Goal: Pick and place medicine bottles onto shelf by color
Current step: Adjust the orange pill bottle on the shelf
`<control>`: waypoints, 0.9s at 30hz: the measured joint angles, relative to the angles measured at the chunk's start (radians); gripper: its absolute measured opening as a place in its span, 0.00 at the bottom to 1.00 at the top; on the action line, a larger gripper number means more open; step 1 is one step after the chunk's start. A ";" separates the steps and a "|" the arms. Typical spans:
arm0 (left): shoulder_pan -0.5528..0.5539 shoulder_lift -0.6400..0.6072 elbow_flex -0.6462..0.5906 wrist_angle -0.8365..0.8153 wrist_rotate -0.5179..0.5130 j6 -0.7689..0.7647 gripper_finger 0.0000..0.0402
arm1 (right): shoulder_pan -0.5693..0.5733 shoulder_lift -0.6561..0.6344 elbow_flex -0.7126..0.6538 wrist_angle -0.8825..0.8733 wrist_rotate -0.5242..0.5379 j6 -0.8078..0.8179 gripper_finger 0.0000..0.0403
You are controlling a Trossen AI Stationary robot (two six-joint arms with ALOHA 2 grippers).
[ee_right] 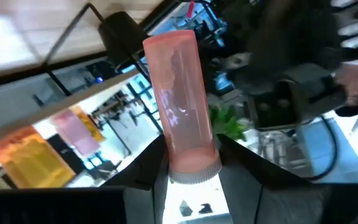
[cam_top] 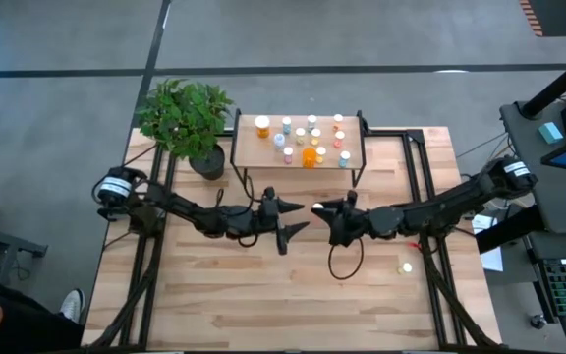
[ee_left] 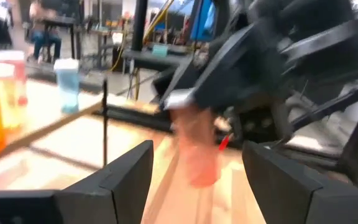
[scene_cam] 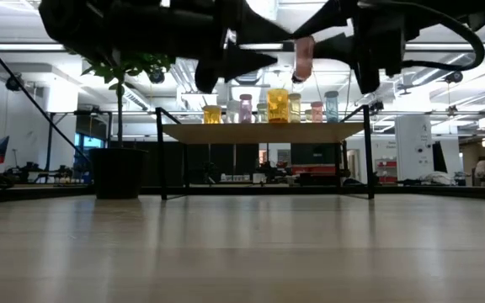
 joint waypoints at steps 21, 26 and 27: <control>0.014 0.077 0.025 0.038 0.054 -0.036 0.54 | 0.006 0.133 0.107 0.094 -0.004 -0.115 0.27; 0.013 0.077 0.025 0.062 0.054 -0.015 0.42 | 0.006 0.162 0.113 0.094 -0.004 -0.145 0.27; 0.013 0.077 0.025 0.062 0.054 -0.015 0.39 | 0.006 0.165 0.114 0.094 -0.004 -0.137 0.27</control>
